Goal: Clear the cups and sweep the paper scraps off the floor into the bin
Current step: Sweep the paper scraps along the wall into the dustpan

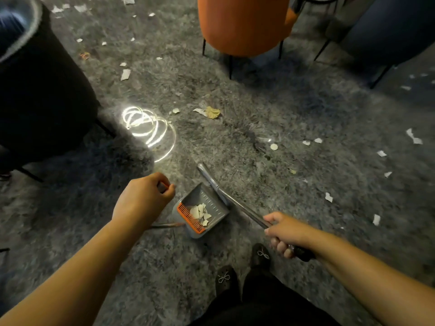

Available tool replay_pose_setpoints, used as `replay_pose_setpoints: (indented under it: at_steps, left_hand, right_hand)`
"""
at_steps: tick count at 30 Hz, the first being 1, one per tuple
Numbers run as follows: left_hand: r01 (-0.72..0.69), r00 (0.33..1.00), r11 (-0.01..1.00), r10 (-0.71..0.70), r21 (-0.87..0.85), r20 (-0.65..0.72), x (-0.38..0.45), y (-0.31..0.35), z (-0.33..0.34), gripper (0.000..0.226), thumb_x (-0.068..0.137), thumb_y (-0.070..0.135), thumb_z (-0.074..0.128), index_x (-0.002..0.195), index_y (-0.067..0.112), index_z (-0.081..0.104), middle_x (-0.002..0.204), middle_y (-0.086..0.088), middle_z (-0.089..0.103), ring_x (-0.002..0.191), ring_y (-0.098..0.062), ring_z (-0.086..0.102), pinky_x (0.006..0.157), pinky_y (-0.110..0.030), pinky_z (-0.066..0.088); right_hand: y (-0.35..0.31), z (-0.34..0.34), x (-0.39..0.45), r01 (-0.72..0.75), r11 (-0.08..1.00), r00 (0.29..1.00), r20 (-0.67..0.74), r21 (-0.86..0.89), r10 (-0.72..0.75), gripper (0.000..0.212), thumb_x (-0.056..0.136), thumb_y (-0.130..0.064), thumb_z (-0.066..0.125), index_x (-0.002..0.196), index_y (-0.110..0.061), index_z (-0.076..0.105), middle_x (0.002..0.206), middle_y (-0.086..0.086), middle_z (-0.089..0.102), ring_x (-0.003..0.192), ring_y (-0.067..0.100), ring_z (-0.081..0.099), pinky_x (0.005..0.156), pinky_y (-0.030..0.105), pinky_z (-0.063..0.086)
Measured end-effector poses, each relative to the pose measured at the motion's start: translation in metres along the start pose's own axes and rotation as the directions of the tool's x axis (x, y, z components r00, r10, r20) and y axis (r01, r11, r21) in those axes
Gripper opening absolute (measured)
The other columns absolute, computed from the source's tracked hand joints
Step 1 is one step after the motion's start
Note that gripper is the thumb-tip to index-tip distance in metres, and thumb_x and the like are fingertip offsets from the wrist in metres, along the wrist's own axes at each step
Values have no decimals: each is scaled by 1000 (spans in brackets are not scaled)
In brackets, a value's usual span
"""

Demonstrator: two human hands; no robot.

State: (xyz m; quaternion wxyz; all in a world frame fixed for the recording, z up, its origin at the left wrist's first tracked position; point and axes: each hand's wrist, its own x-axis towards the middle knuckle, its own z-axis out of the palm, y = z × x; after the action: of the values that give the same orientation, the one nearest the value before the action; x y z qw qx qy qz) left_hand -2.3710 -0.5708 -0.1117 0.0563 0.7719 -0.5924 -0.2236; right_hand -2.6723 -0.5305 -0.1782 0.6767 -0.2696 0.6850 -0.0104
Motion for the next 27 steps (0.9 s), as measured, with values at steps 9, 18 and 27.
replay_pose_setpoints:
  at_steps: [9, 18, 27]
  left_hand:
    - [-285, 956, 958, 284, 9, 75, 35, 118, 35, 14, 89, 40, 66, 84, 26, 66, 71, 6, 65, 73, -20, 62, 69, -32, 52]
    - [-462, 877, 883, 442, 85, 187, 48, 270, 103, 19, 90, 43, 63, 93, 25, 67, 71, 7, 60, 71, -19, 57, 63, -28, 45]
    - [-610, 780, 772, 544, 180, 308, 37, 430, 179, 21, 93, 42, 59, 99, 22, 66, 86, 1, 69, 80, -23, 63, 58, -26, 41]
  right_hand:
    - [41, -80, -11, 36, 967, 982, -187, 253, 13, 41, 99, -7, 40, 137, -22, 35, 63, 9, 41, 27, 6, 34, 34, 10, 28]
    - [105, -201, -11, 61, 862, 950, -295, 503, 105, 44, 98, -5, 42, 139, -20, 34, 58, 10, 41, 28, 8, 34, 36, 12, 27]
    - [170, -350, -28, 59, 780, 914, -348, 623, 209, 43, 99, -5, 42, 140, -17, 36, 62, 11, 44, 36, 10, 35, 37, 15, 27]
